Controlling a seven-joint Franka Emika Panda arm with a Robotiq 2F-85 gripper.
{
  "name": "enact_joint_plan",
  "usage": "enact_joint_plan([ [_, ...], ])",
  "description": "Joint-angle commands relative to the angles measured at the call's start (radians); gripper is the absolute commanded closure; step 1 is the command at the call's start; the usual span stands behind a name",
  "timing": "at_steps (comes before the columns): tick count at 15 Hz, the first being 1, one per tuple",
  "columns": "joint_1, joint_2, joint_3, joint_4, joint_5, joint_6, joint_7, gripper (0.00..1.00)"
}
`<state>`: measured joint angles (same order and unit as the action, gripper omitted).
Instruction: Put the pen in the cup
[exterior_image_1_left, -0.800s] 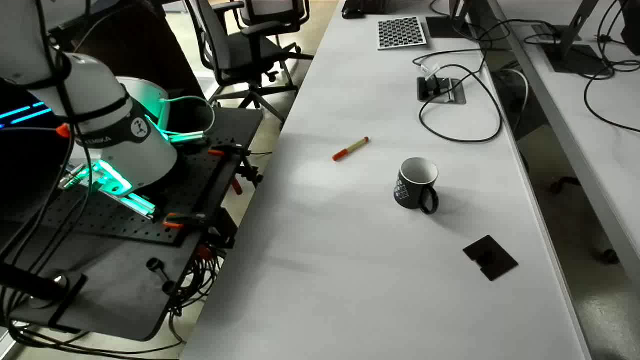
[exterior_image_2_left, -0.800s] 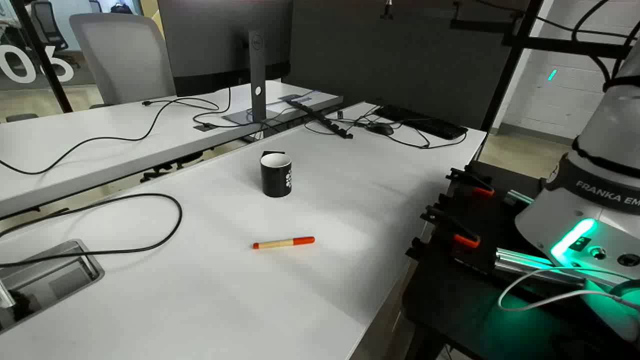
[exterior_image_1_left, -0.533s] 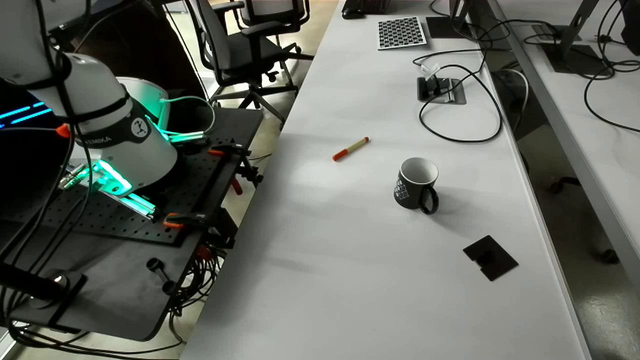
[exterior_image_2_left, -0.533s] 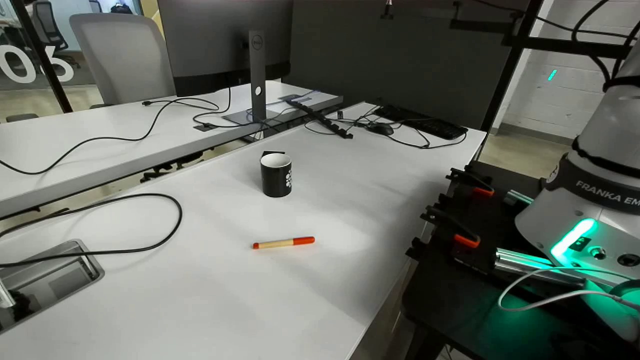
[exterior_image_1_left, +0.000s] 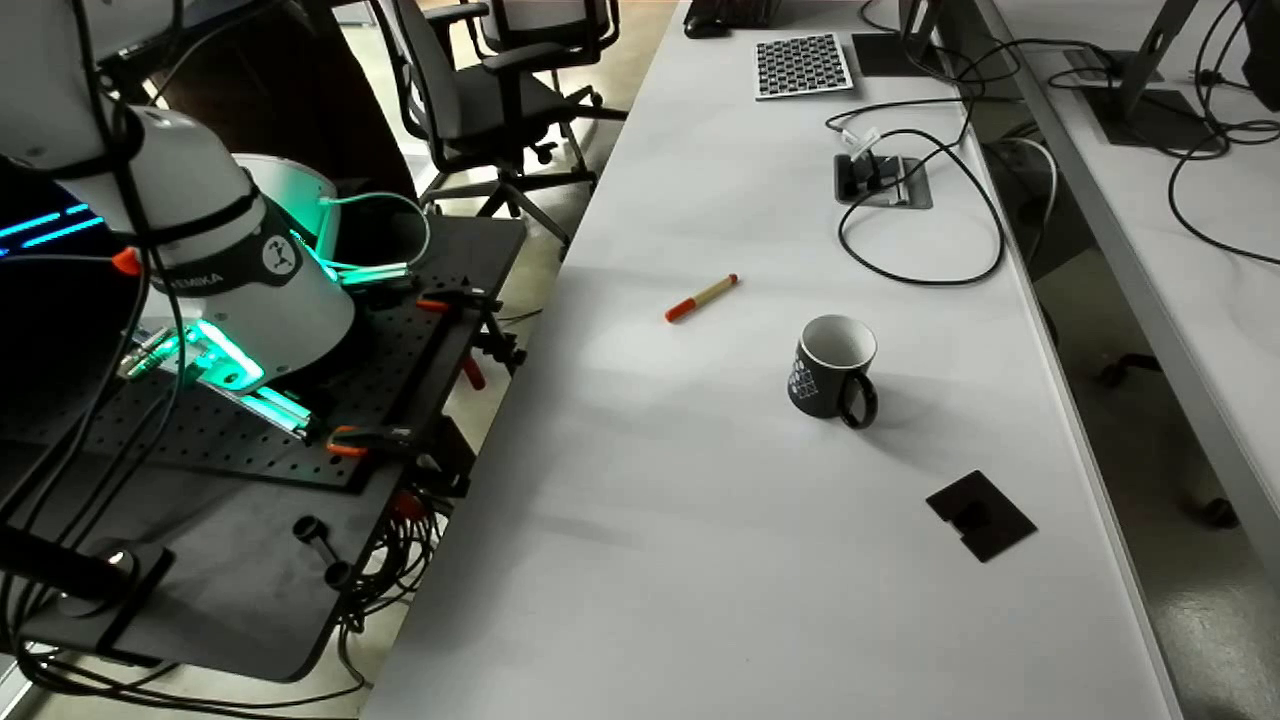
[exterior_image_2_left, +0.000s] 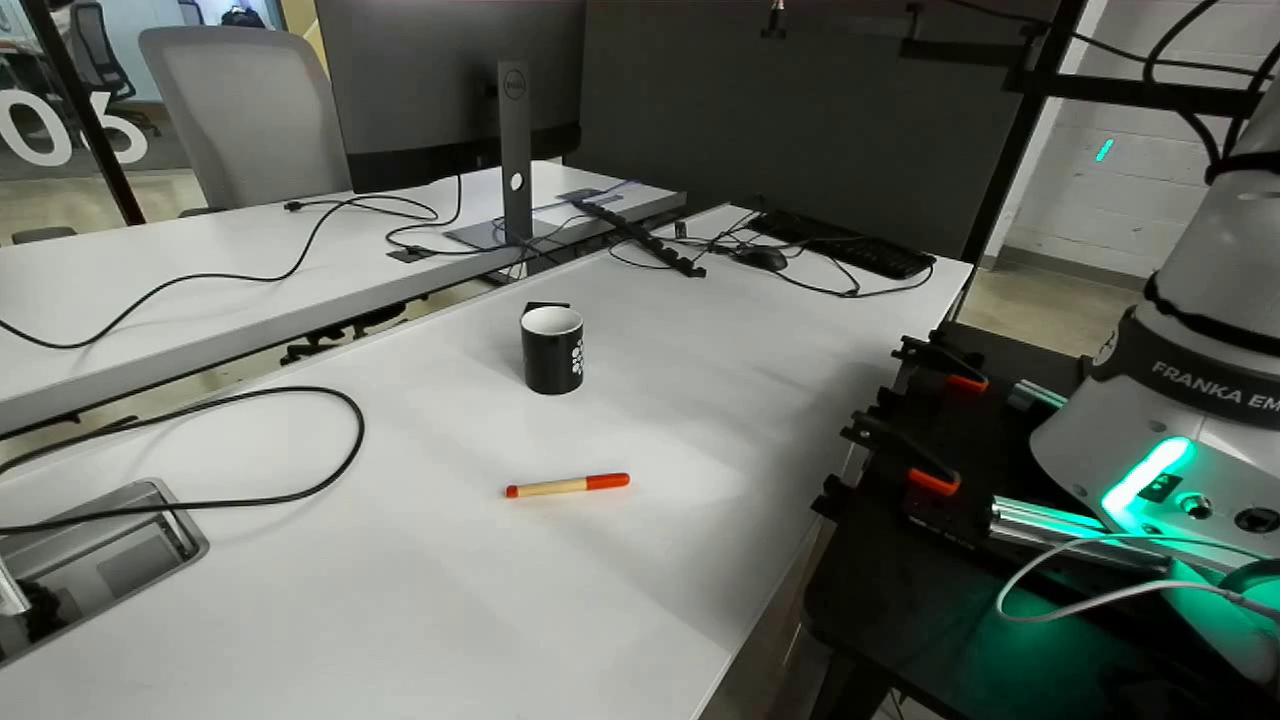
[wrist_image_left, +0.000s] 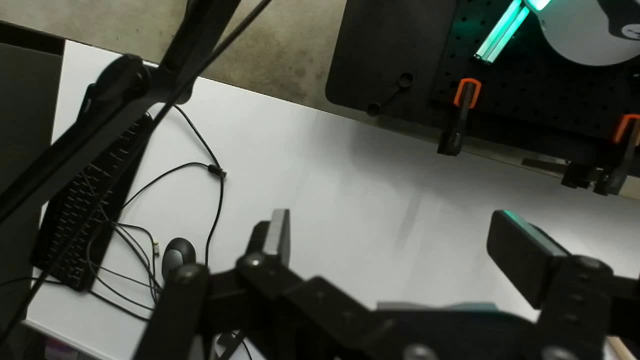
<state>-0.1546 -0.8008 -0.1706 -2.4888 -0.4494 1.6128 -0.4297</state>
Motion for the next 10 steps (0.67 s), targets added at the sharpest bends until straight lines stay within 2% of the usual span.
enact_joint_plan([
  [1, 0.047, -0.004, -0.017, -0.006, 0.028, -0.016, 0.043, 0.0],
  [10, 0.12, -0.013, -0.009, -0.066, 0.197, 0.009, 0.097, 0.0],
])
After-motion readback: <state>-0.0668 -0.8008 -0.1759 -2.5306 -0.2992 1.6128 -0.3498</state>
